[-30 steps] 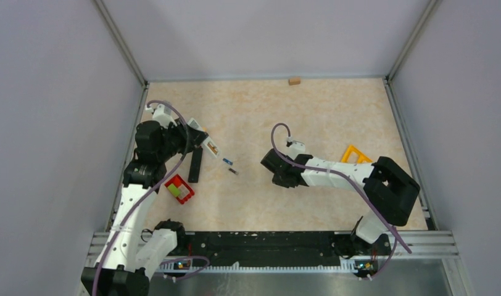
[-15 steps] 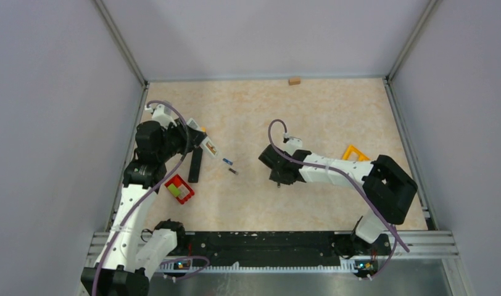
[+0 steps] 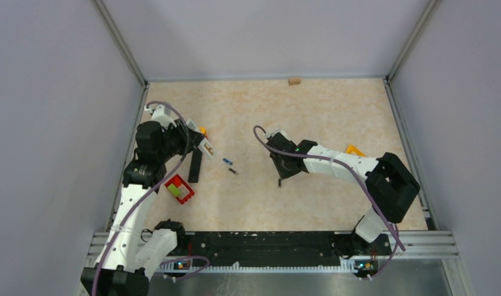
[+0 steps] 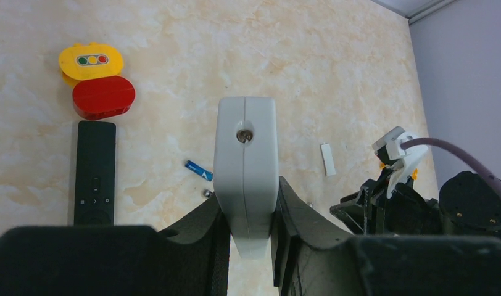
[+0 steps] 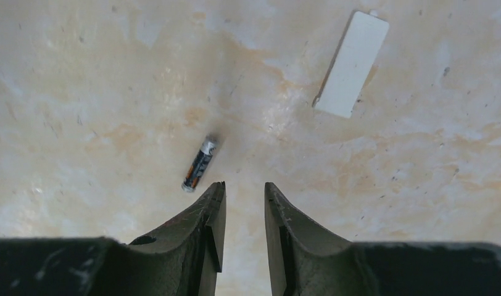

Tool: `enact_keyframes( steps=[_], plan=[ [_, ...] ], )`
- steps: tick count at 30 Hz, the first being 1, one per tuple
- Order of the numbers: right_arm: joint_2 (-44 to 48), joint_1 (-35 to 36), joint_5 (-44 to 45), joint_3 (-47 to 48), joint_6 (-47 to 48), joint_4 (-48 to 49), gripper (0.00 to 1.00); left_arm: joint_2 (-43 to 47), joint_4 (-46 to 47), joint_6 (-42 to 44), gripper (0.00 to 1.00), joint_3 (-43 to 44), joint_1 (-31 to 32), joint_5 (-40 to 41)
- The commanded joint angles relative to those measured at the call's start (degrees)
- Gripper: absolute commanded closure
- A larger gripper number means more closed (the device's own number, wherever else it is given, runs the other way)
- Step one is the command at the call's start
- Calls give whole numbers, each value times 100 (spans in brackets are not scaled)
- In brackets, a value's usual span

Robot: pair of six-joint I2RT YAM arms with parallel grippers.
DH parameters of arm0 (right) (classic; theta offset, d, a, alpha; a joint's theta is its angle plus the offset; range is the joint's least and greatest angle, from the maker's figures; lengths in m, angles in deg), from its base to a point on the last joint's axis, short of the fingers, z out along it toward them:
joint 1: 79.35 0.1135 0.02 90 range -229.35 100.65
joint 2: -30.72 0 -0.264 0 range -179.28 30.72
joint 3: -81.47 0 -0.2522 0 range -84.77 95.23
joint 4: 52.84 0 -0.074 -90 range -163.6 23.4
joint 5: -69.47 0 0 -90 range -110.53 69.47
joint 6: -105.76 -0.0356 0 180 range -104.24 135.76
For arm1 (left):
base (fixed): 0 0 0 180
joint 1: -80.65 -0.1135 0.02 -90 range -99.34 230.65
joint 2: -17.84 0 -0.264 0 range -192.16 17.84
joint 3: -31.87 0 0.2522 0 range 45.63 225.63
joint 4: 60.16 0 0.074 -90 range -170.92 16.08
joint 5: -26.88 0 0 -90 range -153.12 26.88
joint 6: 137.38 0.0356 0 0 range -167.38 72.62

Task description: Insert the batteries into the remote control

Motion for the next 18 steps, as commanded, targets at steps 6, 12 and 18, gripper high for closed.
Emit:
enact_keyframes(
  steps=[6,12,18],
  plan=[
    [22,34,-656,92,2191,-262,69,100,-121,202,100,397,6,501],
    [-429,293,-599,101,2758,-49,66,117,-154,231,100,412,6,663],
    [-826,318,-526,327,2813,-240,61,119,-240,305,100,473,6,729]
  ],
)
